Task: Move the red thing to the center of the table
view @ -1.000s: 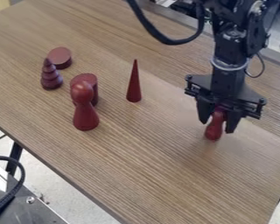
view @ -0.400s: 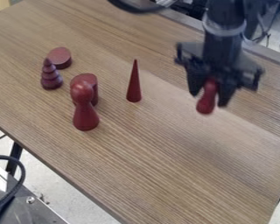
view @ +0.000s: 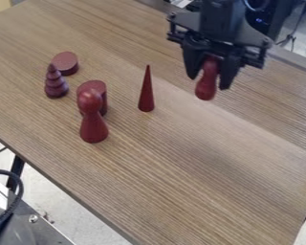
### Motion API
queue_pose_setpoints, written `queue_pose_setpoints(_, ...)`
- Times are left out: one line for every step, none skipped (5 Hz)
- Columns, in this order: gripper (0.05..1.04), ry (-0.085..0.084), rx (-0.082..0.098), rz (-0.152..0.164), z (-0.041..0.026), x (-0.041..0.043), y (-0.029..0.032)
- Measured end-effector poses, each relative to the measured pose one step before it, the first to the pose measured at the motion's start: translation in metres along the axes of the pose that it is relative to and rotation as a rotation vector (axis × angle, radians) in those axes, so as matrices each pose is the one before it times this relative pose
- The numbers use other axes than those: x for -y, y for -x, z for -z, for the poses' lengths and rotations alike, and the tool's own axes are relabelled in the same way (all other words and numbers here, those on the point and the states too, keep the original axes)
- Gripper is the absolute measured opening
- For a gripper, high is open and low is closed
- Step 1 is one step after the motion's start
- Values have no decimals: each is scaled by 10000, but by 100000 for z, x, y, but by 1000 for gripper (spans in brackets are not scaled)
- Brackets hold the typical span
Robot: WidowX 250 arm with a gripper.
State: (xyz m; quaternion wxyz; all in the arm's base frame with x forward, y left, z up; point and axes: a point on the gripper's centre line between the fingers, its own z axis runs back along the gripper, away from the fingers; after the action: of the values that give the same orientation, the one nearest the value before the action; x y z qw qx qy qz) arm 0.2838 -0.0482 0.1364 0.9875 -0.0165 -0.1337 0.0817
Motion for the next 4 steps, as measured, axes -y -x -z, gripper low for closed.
queue_pose_setpoints(526,-385,90,-739,1042,-1497,-358)
queue_pose_setpoints(526,-691,-385,-1265,2146,-2014,-369)
queue_pose_setpoints(526,415,-253,-2011,711,-2014,-921)
queue_pose_setpoints(526,405,-333,-2062,1416,-1735,412)
